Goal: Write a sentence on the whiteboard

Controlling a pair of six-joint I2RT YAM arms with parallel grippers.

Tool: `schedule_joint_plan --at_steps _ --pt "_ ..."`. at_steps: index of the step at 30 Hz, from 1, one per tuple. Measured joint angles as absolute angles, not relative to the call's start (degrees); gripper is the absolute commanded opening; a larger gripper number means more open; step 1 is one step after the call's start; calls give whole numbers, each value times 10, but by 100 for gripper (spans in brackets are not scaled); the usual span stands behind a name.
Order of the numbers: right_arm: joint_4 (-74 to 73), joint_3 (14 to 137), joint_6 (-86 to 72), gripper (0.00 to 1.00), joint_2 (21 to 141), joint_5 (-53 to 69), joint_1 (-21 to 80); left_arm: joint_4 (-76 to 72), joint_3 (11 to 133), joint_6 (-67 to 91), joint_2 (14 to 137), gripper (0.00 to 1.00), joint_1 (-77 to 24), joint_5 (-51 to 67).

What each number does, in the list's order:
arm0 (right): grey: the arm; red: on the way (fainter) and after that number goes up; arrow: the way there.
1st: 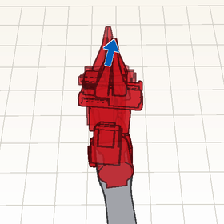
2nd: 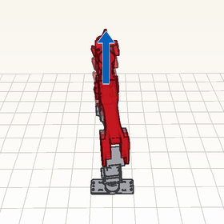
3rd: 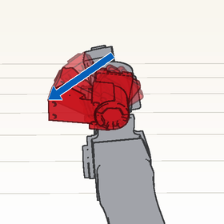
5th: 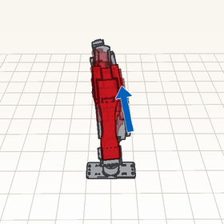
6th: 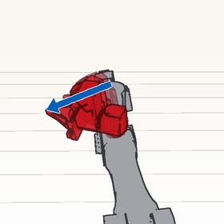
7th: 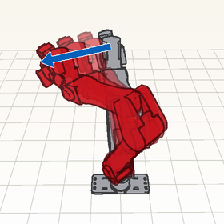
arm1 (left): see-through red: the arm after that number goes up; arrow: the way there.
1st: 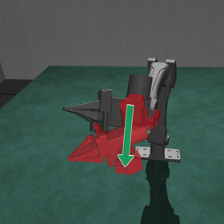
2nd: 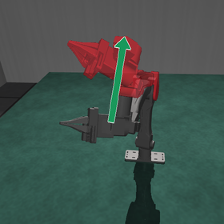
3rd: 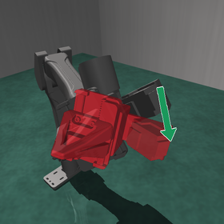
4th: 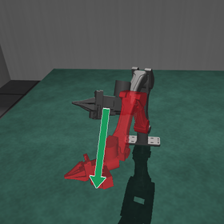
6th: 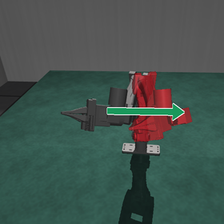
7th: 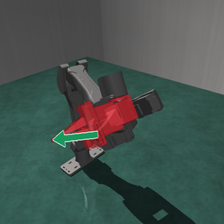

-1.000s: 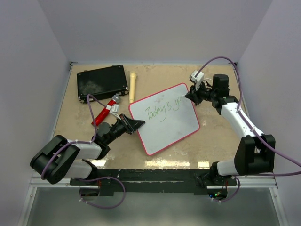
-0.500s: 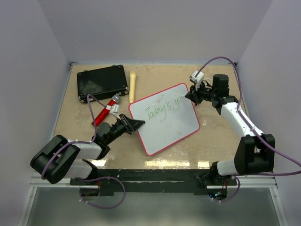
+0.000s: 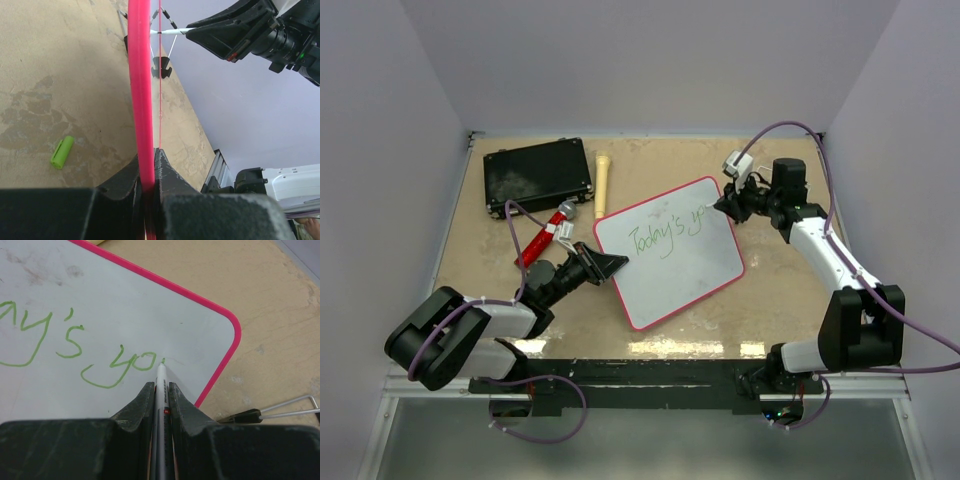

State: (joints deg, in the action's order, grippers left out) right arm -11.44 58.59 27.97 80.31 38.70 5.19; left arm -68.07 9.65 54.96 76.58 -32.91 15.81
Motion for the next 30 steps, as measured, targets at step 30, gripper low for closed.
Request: schedule_joint_plan --at_steps 30 --pt "-99 586 266 0 803 354 52 -681 99 553 770 0 -329 158"
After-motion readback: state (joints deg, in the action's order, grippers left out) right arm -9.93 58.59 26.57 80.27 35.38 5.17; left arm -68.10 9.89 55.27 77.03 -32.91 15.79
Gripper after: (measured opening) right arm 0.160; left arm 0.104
